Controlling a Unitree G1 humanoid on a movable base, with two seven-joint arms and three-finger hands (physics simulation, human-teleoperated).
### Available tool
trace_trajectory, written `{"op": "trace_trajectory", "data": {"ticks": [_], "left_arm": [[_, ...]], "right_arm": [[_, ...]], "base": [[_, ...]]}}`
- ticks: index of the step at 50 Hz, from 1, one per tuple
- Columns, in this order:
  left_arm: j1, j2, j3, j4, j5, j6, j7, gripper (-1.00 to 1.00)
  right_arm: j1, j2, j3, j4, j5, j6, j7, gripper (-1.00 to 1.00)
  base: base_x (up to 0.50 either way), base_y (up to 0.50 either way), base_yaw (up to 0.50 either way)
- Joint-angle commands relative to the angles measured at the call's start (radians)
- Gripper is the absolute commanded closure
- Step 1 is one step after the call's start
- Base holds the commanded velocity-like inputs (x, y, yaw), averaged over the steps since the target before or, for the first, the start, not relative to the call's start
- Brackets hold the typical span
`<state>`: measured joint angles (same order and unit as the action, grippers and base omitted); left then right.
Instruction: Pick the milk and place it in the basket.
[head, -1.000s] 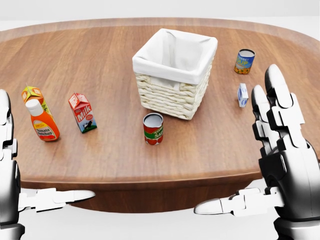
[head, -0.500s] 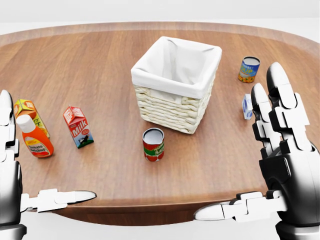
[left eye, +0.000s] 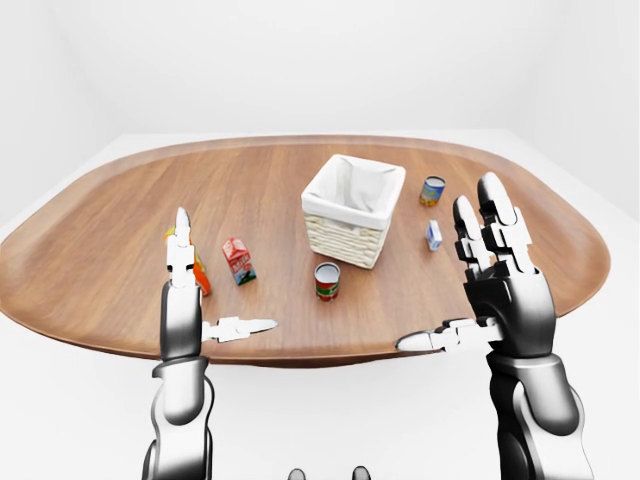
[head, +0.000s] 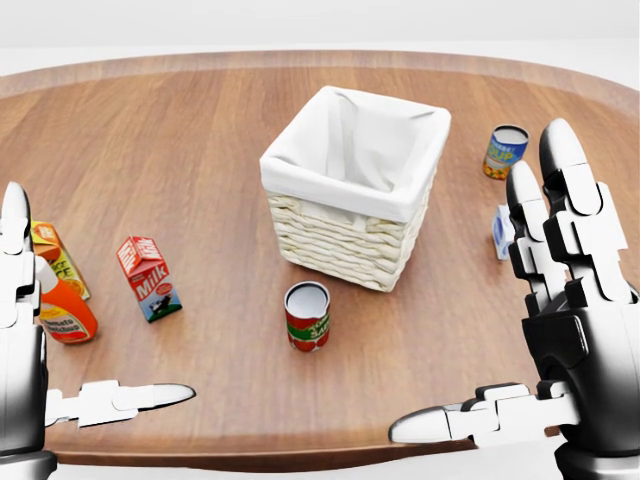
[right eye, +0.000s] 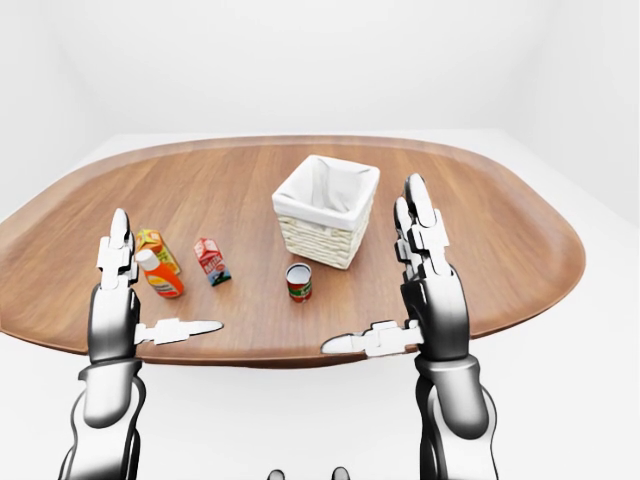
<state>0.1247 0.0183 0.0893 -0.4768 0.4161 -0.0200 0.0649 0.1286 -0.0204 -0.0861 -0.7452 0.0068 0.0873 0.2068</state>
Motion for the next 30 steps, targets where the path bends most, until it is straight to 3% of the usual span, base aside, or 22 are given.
{"op": "trace_trajectory", "data": {"ticks": [1,13,21,30], "left_arm": [[0.003,-0.001,-0.001,0.002,0.006,-0.007,0.004,-1.00],[0.008,0.000,-0.006,0.014,0.010,-0.023,0.008,-1.00],[0.009,-0.002,-0.005,0.001,0.010,-0.015,0.001,-1.00],[0.012,-0.002,-0.010,0.018,0.013,-0.032,0.010,-1.00]], "right_arm": [[0.002,0.000,0.002,-0.007,-0.003,0.000,-0.001,-1.00],[0.001,0.002,0.000,0.002,-0.002,0.000,-0.003,-1.00],[0.005,0.002,0.008,0.008,-0.008,0.000,-0.005,-1.00],[0.005,0.002,0.008,0.020,-0.008,0.000,-0.004,-1.00]], "base": [[0.16,0.00,0.00],[0.16,0.00,0.00],[0.16,0.00,0.00],[0.16,0.00,0.00]]}}
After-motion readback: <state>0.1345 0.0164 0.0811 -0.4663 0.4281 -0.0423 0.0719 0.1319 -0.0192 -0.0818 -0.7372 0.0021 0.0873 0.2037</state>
